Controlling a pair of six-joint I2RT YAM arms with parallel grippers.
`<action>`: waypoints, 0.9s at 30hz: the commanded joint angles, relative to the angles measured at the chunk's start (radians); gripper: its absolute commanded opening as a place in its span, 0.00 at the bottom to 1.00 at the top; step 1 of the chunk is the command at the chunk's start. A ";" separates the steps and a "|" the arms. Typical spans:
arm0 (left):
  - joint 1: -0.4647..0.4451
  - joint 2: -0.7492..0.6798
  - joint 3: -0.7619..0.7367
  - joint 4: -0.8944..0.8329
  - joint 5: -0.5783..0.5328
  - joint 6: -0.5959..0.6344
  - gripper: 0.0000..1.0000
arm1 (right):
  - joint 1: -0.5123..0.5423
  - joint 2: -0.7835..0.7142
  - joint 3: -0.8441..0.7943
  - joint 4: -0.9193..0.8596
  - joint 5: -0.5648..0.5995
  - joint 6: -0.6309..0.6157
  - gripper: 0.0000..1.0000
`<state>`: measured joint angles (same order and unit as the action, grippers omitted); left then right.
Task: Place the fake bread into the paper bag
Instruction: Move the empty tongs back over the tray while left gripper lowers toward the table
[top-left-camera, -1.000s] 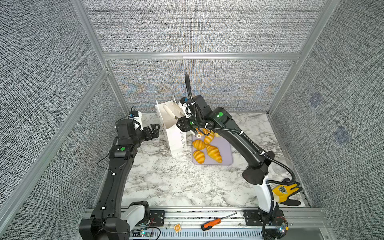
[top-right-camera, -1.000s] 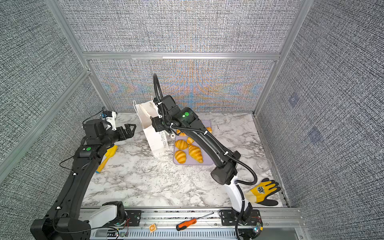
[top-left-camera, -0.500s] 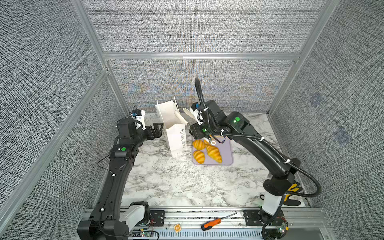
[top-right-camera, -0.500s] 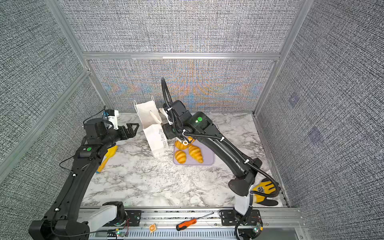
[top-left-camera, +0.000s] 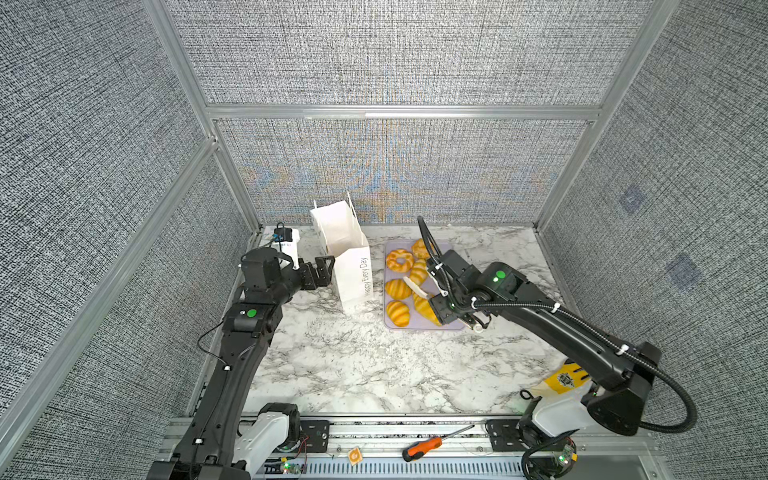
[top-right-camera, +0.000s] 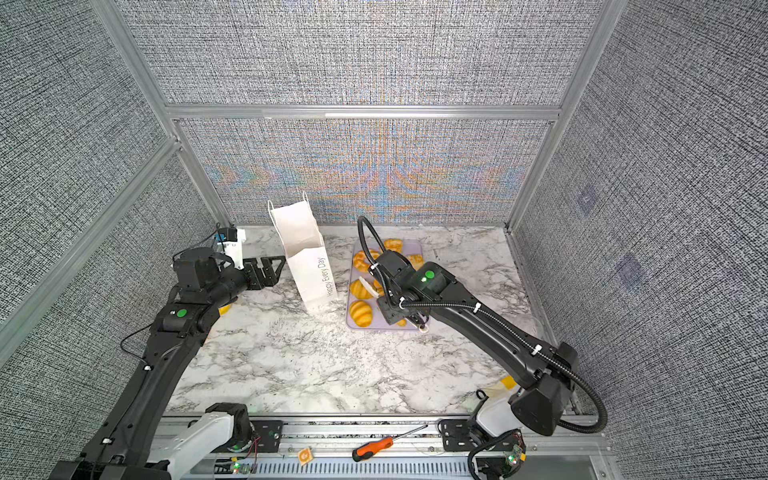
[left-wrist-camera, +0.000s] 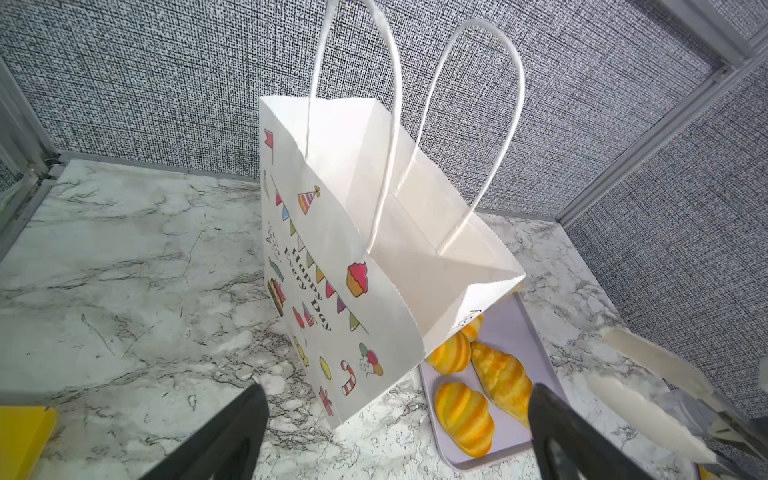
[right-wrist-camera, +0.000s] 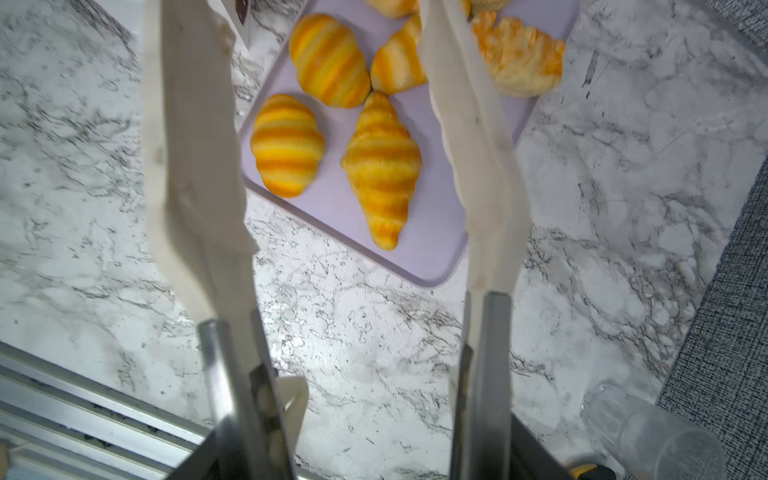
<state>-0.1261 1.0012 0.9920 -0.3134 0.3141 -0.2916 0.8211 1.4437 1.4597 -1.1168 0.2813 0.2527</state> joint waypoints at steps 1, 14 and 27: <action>-0.027 -0.010 -0.006 0.026 -0.030 0.033 0.99 | -0.016 -0.039 -0.087 0.010 0.007 0.031 0.69; -0.221 -0.129 -0.069 -0.001 -0.135 0.028 0.99 | -0.108 -0.018 -0.302 0.035 -0.085 -0.023 0.70; -0.587 -0.126 -0.138 -0.044 -0.278 -0.045 0.99 | -0.147 0.095 -0.276 0.059 -0.099 -0.114 0.72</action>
<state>-0.6769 0.8688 0.8577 -0.3492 0.0696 -0.3191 0.6792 1.5192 1.1683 -1.0649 0.1757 0.1722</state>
